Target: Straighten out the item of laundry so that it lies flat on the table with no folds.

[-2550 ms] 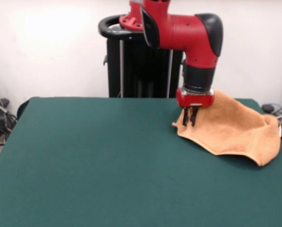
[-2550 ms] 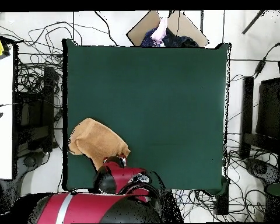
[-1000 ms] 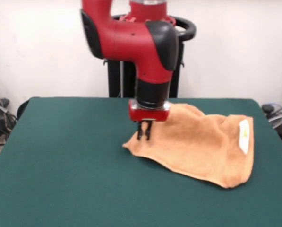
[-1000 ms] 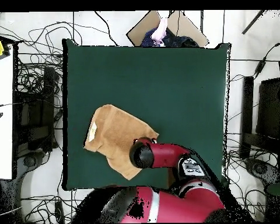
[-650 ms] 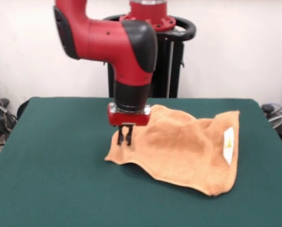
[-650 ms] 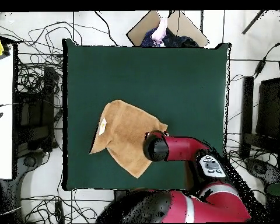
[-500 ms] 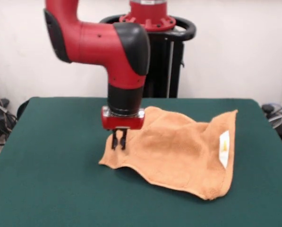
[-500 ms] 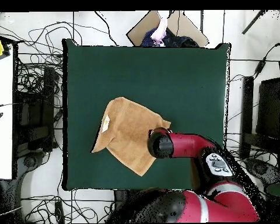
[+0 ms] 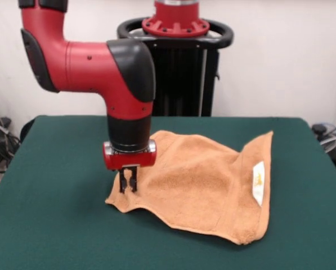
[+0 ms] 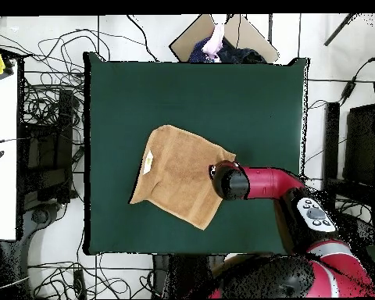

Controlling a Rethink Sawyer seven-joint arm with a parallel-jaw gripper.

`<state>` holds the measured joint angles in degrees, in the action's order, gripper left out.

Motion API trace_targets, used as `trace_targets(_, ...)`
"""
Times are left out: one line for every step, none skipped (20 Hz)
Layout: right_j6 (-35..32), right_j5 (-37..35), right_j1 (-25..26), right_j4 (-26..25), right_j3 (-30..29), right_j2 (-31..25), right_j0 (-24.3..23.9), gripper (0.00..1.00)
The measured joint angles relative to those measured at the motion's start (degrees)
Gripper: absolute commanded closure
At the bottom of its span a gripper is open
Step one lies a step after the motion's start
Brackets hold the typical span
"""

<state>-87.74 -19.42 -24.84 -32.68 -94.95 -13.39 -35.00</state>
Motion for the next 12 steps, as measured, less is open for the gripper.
trace_targets(1.02,-1.69,0.03,-0.39,0.35,-1.15,-0.84,1.0)
trace_targets(1.49,-2.35,0.04,-0.53,0.51,-1.57,-1.15,1.0)
trace_targets(2.43,-3.47,0.05,-0.74,0.8,-2.29,-1.7,1.0)
trace_targets(3.37,-4.6,0.06,-0.94,1.1,-3.02,-2.24,1.0)
trace_targets(4.31,-5.38,0.03,-1.22,1.33,-3.63,-2.78,1.0)
trace_targets(5.05,-5.82,-0.06,-1.56,1.45,-4.11,-3.26,1.0)
trace_targets(5.8,-6.26,-0.15,-1.9,1.57,-4.59,-3.75,1.0)
trace_targets(6.16,-6.41,-0.21,-2.08,1.65,-4.78,-4.01,1.0)
trace_targets(6.51,-6.56,-0.28,-2.27,1.73,-4.96,-4.28,1.0)
trace_targets(7.47,-6.94,-0.43,-2.68,2.02,-5.43,-4.95,1.0)
trace_targets(8.4,-7.38,-0.54,-2.98,2.44,-5.88,-5.62,1.0)
trace_targets(9.86,-8.1,-0.72,-3.18,3.08,-6.31,-6.5,1.0)
